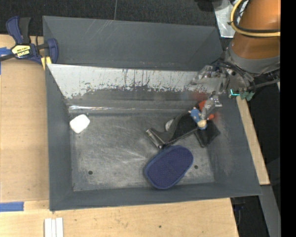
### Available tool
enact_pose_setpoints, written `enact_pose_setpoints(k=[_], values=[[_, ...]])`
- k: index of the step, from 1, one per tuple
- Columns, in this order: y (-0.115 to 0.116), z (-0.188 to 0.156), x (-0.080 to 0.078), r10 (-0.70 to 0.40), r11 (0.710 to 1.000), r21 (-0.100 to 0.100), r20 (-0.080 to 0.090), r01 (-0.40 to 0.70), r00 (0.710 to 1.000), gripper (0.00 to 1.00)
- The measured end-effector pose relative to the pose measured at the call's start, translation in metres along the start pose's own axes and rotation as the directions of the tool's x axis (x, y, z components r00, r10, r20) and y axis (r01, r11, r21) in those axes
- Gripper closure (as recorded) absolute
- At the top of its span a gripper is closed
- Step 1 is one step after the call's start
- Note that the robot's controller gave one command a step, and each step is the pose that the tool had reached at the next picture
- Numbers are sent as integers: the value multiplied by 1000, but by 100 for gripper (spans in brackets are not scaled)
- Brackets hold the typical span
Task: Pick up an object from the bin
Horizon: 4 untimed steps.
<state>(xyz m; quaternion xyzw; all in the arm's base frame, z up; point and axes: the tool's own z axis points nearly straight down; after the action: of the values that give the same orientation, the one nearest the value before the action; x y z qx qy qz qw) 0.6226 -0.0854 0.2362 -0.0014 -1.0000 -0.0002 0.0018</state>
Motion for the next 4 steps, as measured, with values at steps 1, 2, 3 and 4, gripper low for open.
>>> enact_pose_setpoints(k=[1,2,3,4], values=[[18,160,24,-432,902,10,21,432,901,0],[103,135,82,-604,797,1,6,604,797,0],[159,128,131,-724,689,2,6,724,689,0],[197,159,119,-966,259,29,11,965,259,0]])
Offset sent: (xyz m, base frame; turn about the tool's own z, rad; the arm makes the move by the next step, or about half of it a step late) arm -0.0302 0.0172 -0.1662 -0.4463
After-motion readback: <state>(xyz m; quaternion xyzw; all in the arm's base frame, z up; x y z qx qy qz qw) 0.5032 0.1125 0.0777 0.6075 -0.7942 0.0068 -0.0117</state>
